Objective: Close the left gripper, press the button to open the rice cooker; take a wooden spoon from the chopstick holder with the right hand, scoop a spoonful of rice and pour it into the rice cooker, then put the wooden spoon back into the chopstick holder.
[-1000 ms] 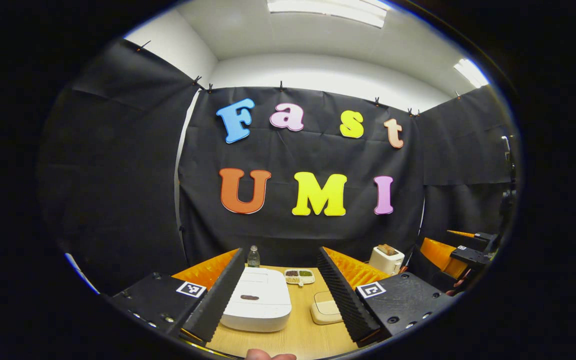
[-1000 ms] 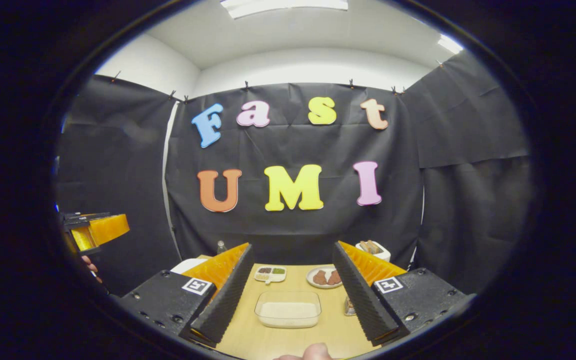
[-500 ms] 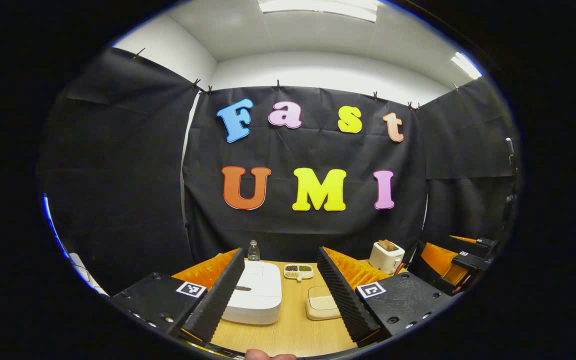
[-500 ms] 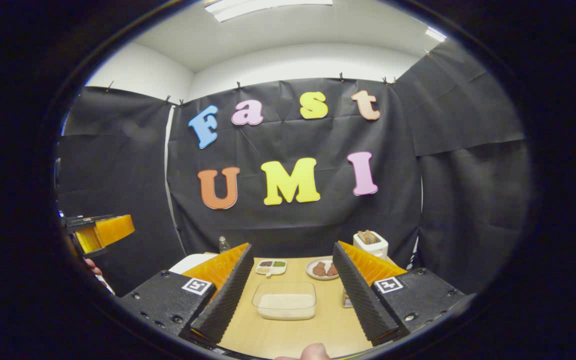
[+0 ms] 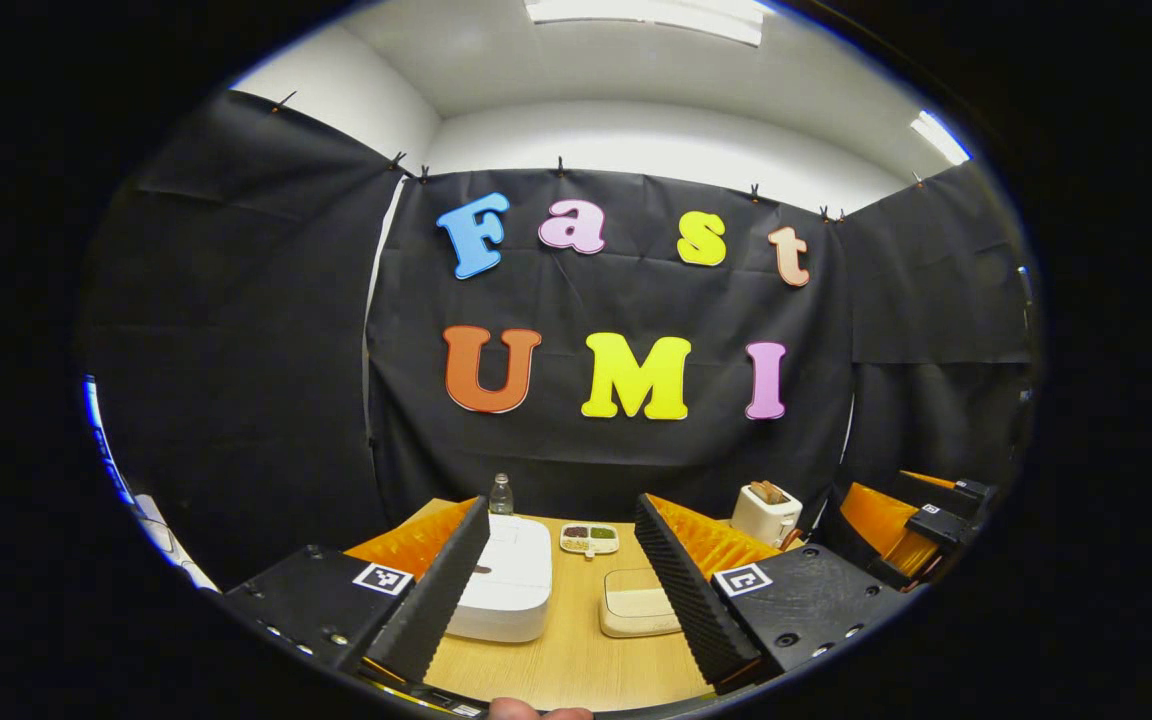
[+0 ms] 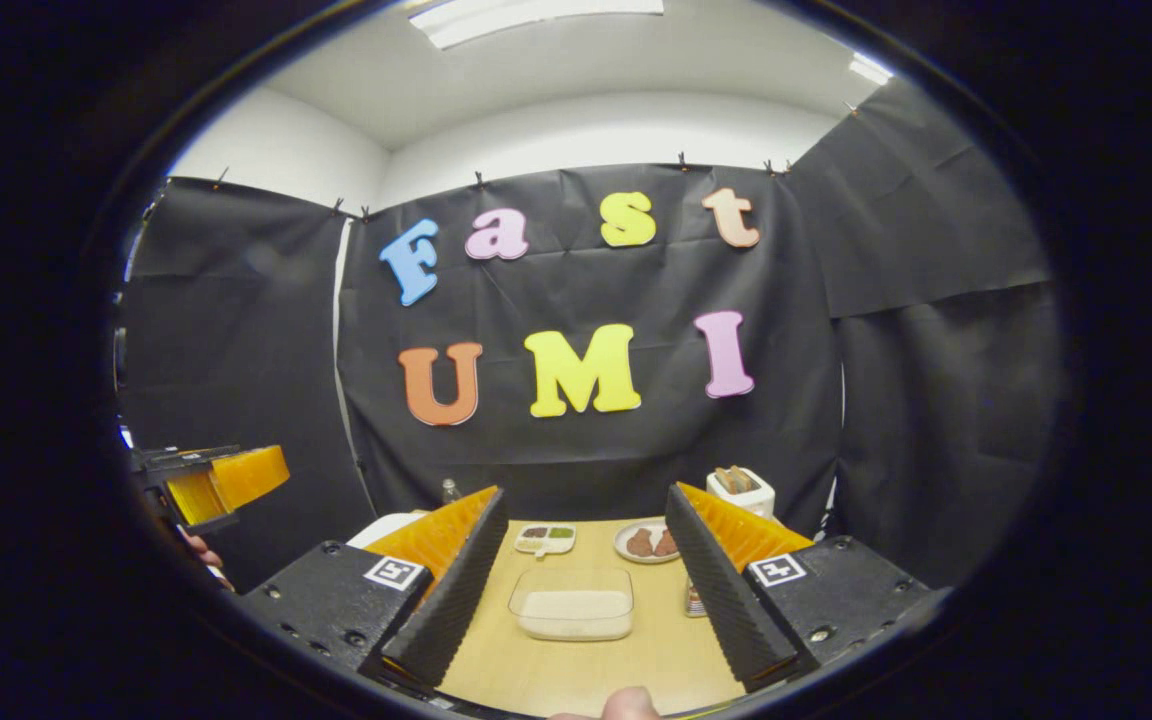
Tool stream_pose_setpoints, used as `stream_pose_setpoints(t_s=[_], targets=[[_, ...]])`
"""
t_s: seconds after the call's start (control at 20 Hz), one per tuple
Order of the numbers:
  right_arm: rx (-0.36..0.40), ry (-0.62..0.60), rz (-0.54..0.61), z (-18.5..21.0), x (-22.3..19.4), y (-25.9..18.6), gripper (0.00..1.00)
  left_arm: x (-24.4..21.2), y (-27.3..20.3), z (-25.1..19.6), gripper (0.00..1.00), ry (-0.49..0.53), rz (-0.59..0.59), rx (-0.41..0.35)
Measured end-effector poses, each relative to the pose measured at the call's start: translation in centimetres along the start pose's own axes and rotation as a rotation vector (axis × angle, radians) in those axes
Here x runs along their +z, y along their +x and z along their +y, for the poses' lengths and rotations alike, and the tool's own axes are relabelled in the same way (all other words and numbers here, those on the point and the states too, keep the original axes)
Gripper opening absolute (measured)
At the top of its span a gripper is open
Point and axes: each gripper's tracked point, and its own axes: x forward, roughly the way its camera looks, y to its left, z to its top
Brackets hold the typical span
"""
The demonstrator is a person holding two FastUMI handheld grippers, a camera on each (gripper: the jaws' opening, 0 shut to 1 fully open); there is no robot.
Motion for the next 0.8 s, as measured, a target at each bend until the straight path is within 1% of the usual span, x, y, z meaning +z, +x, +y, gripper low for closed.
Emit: stream_pose_setpoints(t_s=[0.25,0.4,0.5,0.8], targets=[[0.009,0.010,0.011,1.4,0.1,-0.1,1.00,0.0,-0.2,0.8,0.94,0.002,0.000,-0.009],[0.017,0.008,0.016,2.1,-0.1,-0.2,1.00,-0.5,-0.3,1.5,0.94,0.024,0.005,-0.014],[0.022,0.011,0.012,2.6,0.1,-0.2,1.00,-0.7,-0.3,1.8,0.94,0.017,0.014,-0.016],[0.015,0.001,0.019,3.2,-0.1,0.5,1.00,-0.8,-0.1,2.2,0.94,0.017,0.018,-0.027]])
